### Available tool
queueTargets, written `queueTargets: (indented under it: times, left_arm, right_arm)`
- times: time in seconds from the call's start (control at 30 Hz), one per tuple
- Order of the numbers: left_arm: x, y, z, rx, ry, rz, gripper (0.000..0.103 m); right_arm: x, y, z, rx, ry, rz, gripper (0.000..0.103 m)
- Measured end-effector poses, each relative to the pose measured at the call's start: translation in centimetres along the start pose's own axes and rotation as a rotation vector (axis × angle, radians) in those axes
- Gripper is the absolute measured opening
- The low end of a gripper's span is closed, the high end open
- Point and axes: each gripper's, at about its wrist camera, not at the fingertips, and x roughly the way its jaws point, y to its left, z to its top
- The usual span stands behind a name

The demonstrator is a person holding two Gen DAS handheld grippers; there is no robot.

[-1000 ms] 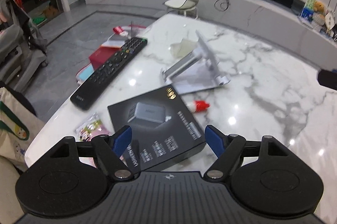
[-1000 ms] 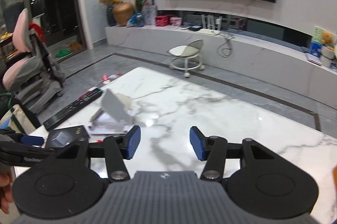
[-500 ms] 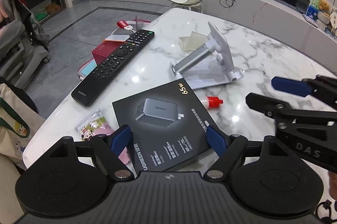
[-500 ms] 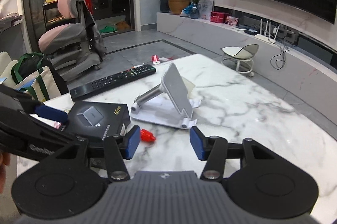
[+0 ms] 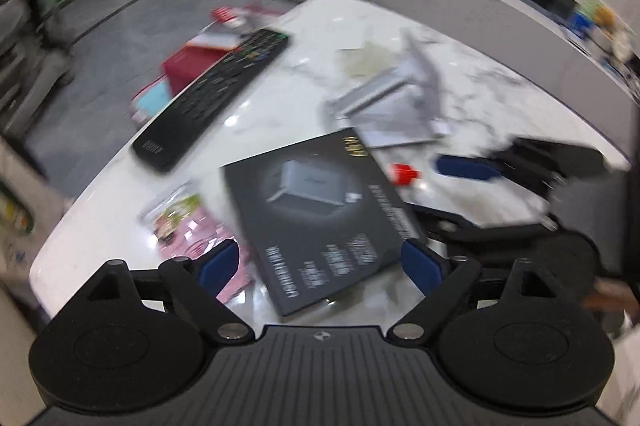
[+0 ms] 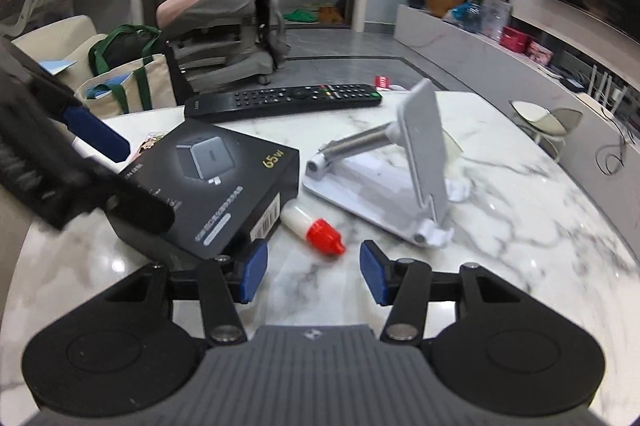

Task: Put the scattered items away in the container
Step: 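Move the left tool onto the black charger box while the right tool approaches the glue bottle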

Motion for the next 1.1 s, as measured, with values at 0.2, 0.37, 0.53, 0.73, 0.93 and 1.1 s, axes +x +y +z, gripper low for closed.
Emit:
queueTargets:
  times: [0.2, 0.37, 0.53, 0.73, 0.93, 1.1]
  left_arm:
    - [0.3, 0.1, 0.3, 0.015, -0.016, 0.003, 0.103]
    - [-0.4, 1.0, 0.4, 0.001, -0.032, 0.01, 0.103]
    - [-0.1, -0.3, -0.3, 0.119, -0.018, 0.049, 0.103]
    - [0.7, -0.9, -0.4, 0.216, -0.04, 0.083, 0.103]
    - [2.5, 0.6, -0.2, 0.18, 0.013, 0.075, 0.103]
    - [2.9, 0.5, -0.1, 0.2, 0.038, 0.073, 0.103]
  right_arm:
    - [0.2, -0.3, -0.1, 0.013, 0.004, 0.051, 0.054]
    - [-0.2, 1.5, -1.0, -0.024, 0.007, 0.19, 0.054]
    - [-0.5, 2.9, -0.7, -0.076, 0.0, 0.187, 0.058]
    - [-1.4, 2.3, -0.6, -0.063, -0.011, 0.172, 0.062]
    - [-1.8, 1.6, -0.7, -0.064, -0.032, 0.151, 0.07]
    - [-0.8, 1.7, -0.2, -0.157, -0.006, 0.144, 0.074]
